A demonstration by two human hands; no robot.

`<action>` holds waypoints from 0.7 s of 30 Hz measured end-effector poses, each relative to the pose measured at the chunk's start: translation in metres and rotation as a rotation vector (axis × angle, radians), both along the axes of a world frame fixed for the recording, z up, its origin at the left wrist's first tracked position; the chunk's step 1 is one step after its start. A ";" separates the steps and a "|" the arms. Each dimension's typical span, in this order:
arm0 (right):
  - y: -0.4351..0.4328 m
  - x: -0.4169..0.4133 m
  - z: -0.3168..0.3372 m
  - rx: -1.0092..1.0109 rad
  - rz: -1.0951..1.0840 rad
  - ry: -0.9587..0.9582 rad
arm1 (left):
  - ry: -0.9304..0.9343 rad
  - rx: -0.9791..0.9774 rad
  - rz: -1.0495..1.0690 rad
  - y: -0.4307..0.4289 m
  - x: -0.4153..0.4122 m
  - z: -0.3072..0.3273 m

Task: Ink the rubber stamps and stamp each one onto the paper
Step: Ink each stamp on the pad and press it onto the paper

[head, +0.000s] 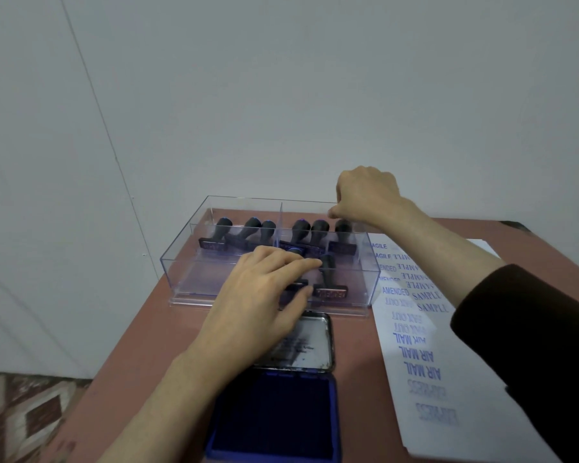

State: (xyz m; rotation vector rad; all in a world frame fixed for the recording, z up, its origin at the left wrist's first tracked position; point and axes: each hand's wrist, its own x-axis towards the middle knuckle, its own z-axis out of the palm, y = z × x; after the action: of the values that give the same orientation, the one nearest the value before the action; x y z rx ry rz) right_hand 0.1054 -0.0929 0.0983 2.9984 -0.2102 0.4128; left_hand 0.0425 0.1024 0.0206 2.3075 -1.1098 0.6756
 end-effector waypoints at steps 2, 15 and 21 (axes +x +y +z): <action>0.000 -0.002 0.001 -0.015 -0.016 0.058 | 0.001 0.003 0.001 0.000 0.000 0.000; 0.004 -0.004 -0.009 0.013 -0.046 0.166 | -0.007 0.005 0.000 -0.001 -0.001 0.001; 0.002 -0.001 -0.010 0.078 -0.049 0.157 | -0.006 0.009 -0.001 0.000 -0.002 0.001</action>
State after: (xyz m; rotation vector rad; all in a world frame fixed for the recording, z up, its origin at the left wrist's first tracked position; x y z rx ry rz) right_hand 0.1041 -0.0904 0.0881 3.0761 -0.2910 0.1666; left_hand 0.0409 0.1020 0.0215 2.3141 -1.1182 0.6791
